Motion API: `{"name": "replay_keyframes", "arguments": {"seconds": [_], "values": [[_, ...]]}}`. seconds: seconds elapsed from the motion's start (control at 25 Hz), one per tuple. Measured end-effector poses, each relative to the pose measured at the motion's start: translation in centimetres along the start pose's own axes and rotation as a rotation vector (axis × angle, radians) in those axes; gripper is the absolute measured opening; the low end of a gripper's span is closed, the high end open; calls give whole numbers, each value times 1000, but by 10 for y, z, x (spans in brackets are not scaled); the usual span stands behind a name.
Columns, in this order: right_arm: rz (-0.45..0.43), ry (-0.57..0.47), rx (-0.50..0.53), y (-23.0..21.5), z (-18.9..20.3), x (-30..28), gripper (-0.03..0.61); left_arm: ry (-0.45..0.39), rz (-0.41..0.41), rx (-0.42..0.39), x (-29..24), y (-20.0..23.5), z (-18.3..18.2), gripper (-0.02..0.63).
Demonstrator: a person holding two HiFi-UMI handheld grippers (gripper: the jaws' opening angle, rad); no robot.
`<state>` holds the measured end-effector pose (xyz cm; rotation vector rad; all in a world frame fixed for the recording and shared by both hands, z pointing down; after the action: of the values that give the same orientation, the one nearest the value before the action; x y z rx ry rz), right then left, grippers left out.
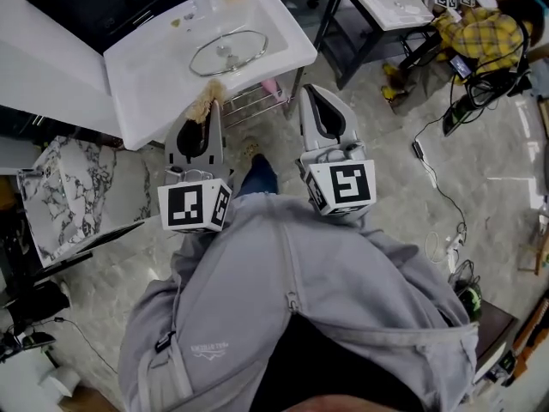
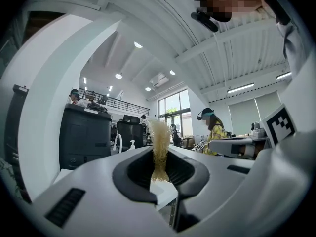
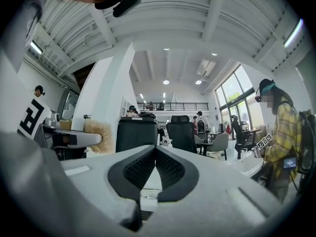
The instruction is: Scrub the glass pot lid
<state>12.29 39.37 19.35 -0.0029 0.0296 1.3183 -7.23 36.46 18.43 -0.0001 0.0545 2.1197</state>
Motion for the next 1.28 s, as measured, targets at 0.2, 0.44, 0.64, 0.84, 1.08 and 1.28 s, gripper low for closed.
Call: {"name": "replay_keyframes", "arguments": {"seconds": [0.2, 0.44, 0.64, 0.84, 1.08, 1.28], "values": [[-14, -4, 35, -20, 3, -60, 5, 17, 11, 6, -62, 25, 7, 41], [-41, 45, 10, -45, 5, -151, 5, 34, -3, -13, -142, 62, 5, 41], [-75, 77, 20, -58, 12, -223, 5, 46, -8, -9, -197, 94, 8, 41], [-115, 102, 32, -64, 19, -284, 5, 59, -8, 2, -245, 123, 15, 41], [-154, 131, 31, -72, 29, -327, 5, 82, -23, 8, -280, 143, 26, 41], [-203, 169, 33, -78, 40, -349, 5, 104, -45, 21, -296, 147, 34, 41]]}}
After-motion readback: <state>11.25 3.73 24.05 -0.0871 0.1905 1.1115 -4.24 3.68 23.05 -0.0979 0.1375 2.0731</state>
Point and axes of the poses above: the fingertips, and each gripper's own axes: x backward along the fingers, y to its left, z out of its underside, the point moved 6 cm from there along x, backward along the fingers, and after that the axes turned 4 degrees about y, right-handed, at the moved point
